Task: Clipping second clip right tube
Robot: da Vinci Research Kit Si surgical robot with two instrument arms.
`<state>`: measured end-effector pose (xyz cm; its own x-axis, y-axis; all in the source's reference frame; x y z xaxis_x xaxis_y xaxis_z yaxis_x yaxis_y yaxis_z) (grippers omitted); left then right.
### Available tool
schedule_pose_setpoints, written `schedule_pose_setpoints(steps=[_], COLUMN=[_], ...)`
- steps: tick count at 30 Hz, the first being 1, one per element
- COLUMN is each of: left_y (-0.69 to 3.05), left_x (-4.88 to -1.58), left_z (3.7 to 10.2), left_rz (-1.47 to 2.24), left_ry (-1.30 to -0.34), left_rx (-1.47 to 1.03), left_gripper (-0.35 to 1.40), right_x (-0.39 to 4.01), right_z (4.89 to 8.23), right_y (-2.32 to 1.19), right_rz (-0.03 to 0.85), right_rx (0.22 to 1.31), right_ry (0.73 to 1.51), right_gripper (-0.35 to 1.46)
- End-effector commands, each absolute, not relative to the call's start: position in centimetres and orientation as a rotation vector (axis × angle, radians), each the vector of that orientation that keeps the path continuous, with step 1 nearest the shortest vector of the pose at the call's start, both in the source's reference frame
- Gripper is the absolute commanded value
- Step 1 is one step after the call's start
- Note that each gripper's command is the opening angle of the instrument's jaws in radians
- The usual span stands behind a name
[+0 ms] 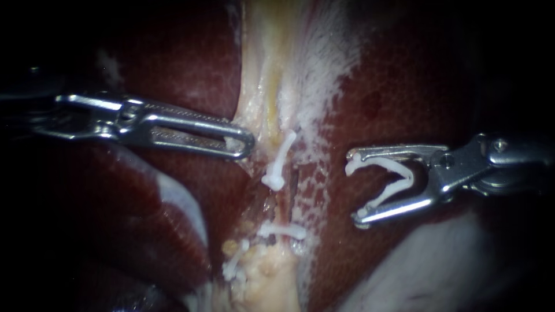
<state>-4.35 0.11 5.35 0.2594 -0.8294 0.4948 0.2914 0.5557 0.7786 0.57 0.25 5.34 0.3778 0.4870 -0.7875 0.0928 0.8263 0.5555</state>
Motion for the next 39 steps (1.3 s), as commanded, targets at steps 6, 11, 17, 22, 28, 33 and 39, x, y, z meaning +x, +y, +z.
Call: schedule_pose_setpoints(steps=[6,11,17,22,28,33,39], left_y=[0.11,0.1,0.12,0.15,0.13,0.12,0.12], left_x=[-4.34,-4.31,-4.24,-4.18,-4.17,-4.18,-4.18], left_z=[5.35,5.33,5.17,4.92,4.65,4.6,4.6], left_rz=[-0.826,-0.825,-0.825,-0.827,-0.839,-0.835,-0.836], left_ry=[-1.046,-1.046,-1.046,-1.046,-1.05,-1.054,-1.054], left_rx=[0.621,0.622,0.632,0.643,0.651,0.649,0.646], left_gripper=[-0.35,-0.35,-0.35,-0.35,-0.35,-0.35,-0.35], right_x=[0.59,0.69,0.89,1.03,1.19,1.37,1.53], right_z=[5.36,5.49,5.75,5.97,6.11,6.12,6.13], right_y=[0.21,0.07,-0.17,-0.29,-0.34,-0.36,-0.43], right_rz=[0.268,0.271,0.307,0.31,0.318,0.304,0.298], right_rx=[0.573,0.579,0.597,0.623,0.641,0.665,0.691], right_ry=[1.172,1.169,1.156,1.15,1.145,1.145,1.141], right_gripper=[0.6,0.59,0.59,0.59,0.59,0.58,0.57])
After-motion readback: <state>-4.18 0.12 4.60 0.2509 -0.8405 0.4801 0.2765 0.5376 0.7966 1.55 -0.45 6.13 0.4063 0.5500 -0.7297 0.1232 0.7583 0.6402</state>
